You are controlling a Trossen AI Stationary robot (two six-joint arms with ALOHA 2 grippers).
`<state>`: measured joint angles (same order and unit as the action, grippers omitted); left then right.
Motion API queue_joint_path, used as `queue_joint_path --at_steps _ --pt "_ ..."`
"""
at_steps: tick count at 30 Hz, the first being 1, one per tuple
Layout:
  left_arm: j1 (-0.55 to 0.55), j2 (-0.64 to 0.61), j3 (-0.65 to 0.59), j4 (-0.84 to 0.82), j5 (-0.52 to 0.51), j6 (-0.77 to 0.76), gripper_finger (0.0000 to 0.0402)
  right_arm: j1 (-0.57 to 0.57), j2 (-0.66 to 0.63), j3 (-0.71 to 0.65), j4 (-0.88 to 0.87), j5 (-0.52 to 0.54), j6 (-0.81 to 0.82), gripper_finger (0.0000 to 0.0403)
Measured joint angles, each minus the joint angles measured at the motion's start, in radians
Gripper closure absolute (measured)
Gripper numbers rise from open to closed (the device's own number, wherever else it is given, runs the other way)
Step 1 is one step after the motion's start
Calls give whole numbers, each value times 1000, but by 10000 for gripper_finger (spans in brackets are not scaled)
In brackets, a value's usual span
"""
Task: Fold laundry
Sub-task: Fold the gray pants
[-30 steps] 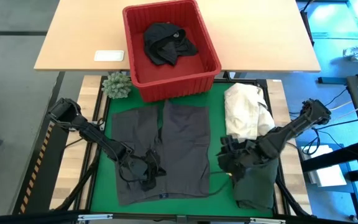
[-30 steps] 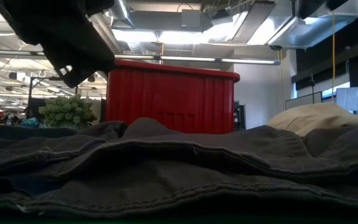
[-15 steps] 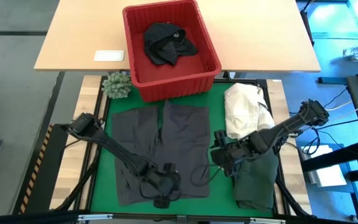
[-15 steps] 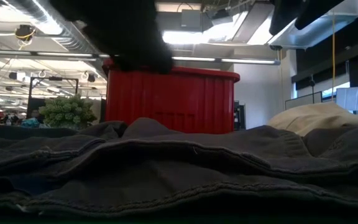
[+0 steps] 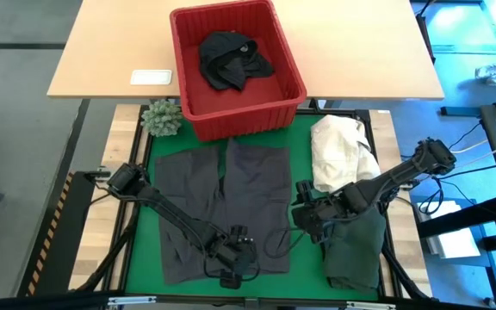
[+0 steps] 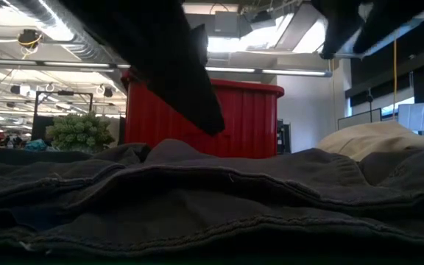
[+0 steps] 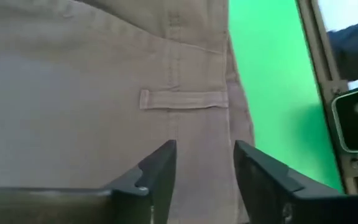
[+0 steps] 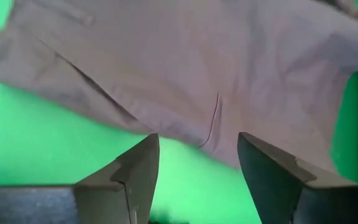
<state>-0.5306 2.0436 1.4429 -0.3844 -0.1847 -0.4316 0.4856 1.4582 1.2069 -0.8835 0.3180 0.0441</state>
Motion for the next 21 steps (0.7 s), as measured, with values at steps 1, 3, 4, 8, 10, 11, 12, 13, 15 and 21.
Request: queue_joint_path --at_steps 1,3,4,8,10,11,12,13,15,21 --pt "-2 0 0 -4 -4 1 240 -6 0 -19 10 -10 1 187" --pt "-6 3 -1 -3 -8 0 231 -22 0 -61 37 -32 2 187" --pt "-7 9 -1 12 -8 0 227 -27 0 -83 49 -40 2 187" --pt "-27 33 17 50 -7 29 217 -39 0 -141 102 -49 2 187" --pt "-41 47 31 50 -8 55 216 -44 1 -158 129 -50 0 187" --pt "-46 55 35 37 -8 61 216 -44 1 -158 133 -50 0 187" --pt "-49 65 40 39 -11 61 216 -47 1 -158 143 -50 0 187" --pt "-52 73 42 44 -14 61 216 -48 1 -158 154 -50 0 187" --pt "-57 83 41 26 -32 58 217 -49 1 -158 172 -52 0 187" --pt "-57 95 41 -8 -205 41 217 -49 0 -158 195 -52 -4 187"
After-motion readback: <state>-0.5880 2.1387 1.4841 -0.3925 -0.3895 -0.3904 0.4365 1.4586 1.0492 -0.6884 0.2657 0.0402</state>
